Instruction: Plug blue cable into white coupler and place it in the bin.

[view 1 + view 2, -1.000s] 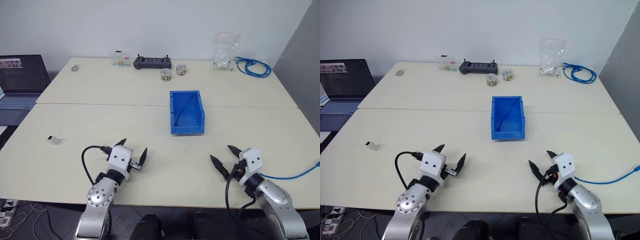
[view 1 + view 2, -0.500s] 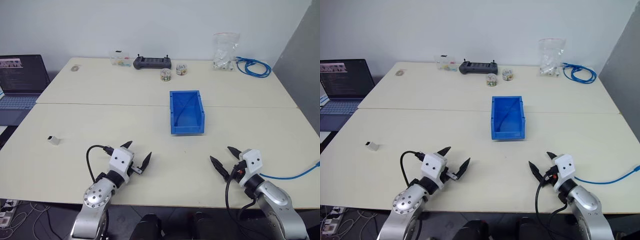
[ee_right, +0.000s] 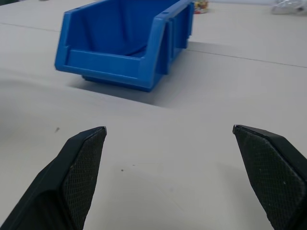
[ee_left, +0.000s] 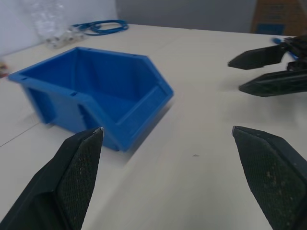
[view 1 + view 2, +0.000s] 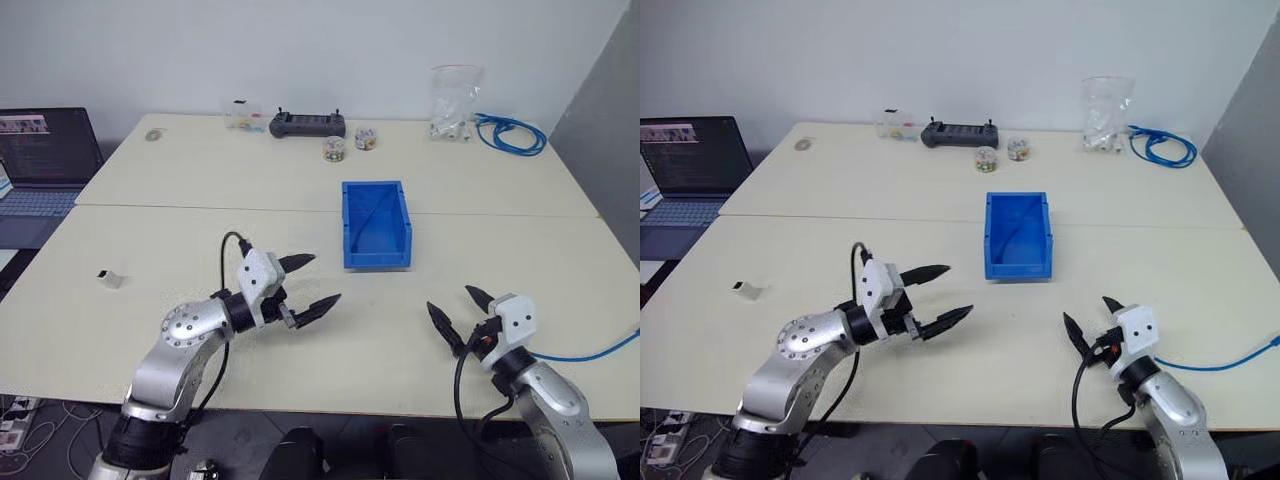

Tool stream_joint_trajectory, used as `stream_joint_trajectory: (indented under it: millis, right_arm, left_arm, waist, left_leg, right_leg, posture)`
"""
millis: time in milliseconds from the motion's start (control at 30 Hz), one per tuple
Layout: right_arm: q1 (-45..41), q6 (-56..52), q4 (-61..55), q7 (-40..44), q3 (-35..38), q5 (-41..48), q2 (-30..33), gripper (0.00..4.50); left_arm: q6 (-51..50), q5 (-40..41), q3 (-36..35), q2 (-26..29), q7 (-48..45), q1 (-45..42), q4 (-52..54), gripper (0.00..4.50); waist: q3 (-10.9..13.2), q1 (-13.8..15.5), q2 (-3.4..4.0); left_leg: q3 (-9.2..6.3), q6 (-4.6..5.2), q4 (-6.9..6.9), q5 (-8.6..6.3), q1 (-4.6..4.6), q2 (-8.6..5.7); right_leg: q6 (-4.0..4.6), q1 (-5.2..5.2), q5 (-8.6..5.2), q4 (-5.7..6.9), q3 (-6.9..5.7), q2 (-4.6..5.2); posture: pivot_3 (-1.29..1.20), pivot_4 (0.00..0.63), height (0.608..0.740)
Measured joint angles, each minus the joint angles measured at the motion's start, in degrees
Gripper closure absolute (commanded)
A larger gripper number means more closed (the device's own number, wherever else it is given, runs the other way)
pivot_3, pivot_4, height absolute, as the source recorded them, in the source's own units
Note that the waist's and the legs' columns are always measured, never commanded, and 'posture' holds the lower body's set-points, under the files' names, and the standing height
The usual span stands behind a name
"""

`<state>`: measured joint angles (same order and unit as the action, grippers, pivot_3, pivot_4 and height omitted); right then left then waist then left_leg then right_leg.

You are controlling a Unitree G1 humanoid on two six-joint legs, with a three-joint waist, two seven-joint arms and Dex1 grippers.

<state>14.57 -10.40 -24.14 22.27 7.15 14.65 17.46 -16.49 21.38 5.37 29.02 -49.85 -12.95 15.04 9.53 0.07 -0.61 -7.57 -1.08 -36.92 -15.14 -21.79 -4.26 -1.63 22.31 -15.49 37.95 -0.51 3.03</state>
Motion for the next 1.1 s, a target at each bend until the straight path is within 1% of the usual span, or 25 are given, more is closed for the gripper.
stream_joint_trajectory:
  millis: [167,233,333,500,533,567,667,800,900,1100]
  right_arm:
    - [2.69,1.18,-3.17,-6.75,8.48,-1.36,-1.16,0.01]
    - [3.96,0.38,-4.67,-9.18,11.75,-1.68,-1.49,0.01]
    - [5.03,-8.29,-8.71,-15.56,17.71,-0.48,-3.22,0.01]
    - [3.93,-19.75,-11.88,-22.11,26.24,0.00,-2.02,0.01]
    - [2.52,-23.90,-12.47,-24.28,27.97,0.05,-2.07,0.01]
    - [1.95,-24.93,-12.53,-24.87,28.31,0.06,-2.06,0.01]
    - [-2.43,-33.25,-13.12,-28.10,30.32,0.62,-2.07,0.01]
    - [-7.38,-42.82,-12.92,-30.40,31.01,1.25,-2.34,0.01]
    - [-10.37,-46.69,-11.15,-31.57,31.78,1.23,-3.00,0.01]
    - [-17.23,-52.29,-7.30,-36.83,36.85,0.39,-7.10,0.01]
  left_arm:
    - [-2.21,-0.15,5.74,-0.78,-5.33,-9.03,-3.74,0.00]
    - [-2.61,-0.23,7.62,-2.01,-7.05,-11.38,-5.28,0.00]
    - [-2.71,-0.58,11.50,-3.81,-10.98,-15.18,-8.70,0.00]
    - [-1.40,-1.71,15.21,-6.09,-16.97,-20.69,-13.86,0.00]
    - [-0.24,-2.38,15.65,-7.08,-18.07,-22.18,-15.24,0.00]
    - [-0.09,-2.51,15.72,-7.38,-18.31,-22.54,-15.52,0.00]
    - [0.85,-2.85,15.81,-9.37,-19.07,-23.96,-16.79,0.00]
    - [0.96,-3.58,16.74,-10.43,-19.77,-24.03,-17.14,0.00]
    - [1.03,-3.89,16.84,-10.50,-20.51,-24.03,-17.13,0.00]
    - [1.38,-4.85,16.84,-10.52,-21.01,-24.74,-17.18,0.00]
  waist:
    - [0.00,0.01,0.01]
    - [0.00,-0.06,0.02]
    - [0.01,-0.17,0.06]
    - [0.00,-0.22,0.09]
    - [-0.01,-0.26,0.09]
    - [-0.01,-0.30,0.09]
    - [-0.02,-0.32,0.12]
    - [-0.03,-0.28,0.17]
    - [-0.03,-0.29,0.17]
    - [-0.04,-0.30,0.20]
  left_leg:
    - [0.00,-0.01,0.01,0.01,0.00,-0.03]
    - [0.01,-0.02,0.01,0.02,0.00,-0.02]
    - [0.00,-0.03,0.01,0.02,0.01,-0.01]
    - [0.03,0.00,0.01,0.02,0.01,-0.02]
    - [0.03,0.00,0.01,0.02,0.02,-0.01]
    - [0.05,0.01,0.01,0.02,0.01,-0.01]
    - [0.04,0.01,0.01,0.02,0.00,-0.01]
    - [0.03,0.02,0.01,0.02,-0.01,-0.03]
    - [0.03,0.03,0.01,0.02,-0.01,-0.03]
    - [0.02,0.04,0.01,0.03,-0.01,-0.03]
  right_leg:
    - [-0.01,0.00,-0.01,0.02,0.01,0.00]
    - [-0.01,0.00,-0.01,0.03,0.02,0.00]
    - [-0.01,0.01,-0.01,0.06,0.04,-0.01]
    - [-0.01,0.00,-0.01,0.05,0.04,-0.01]
    - [0.00,0.00,-0.01,0.06,0.04,-0.02]
    - [0.00,0.01,-0.01,0.06,0.06,-0.02]
    - [0.00,0.01,-0.01,0.07,0.06,-0.01]
    - [0.00,0.00,-0.01,0.06,0.05,-0.01]
    - [0.00,0.00,-0.01,0.06,0.03,-0.01]
    - [0.00,0.00,-0.01,0.09,0.01,-0.02]
  posture:
    - [0.00,0.150,0.740]
    - [0.00,0.150,0.740]
    - [0.00,0.150,0.740]
    - [0.00,0.150,0.740]
    - [0.00,0.150,0.740]
    - [0.00,0.150,0.740]
    - [0.00,0.150,0.740]
    - [0.00,0.150,0.740]
    - [0.00,0.150,0.740]
    - [0.00,0.150,0.740]
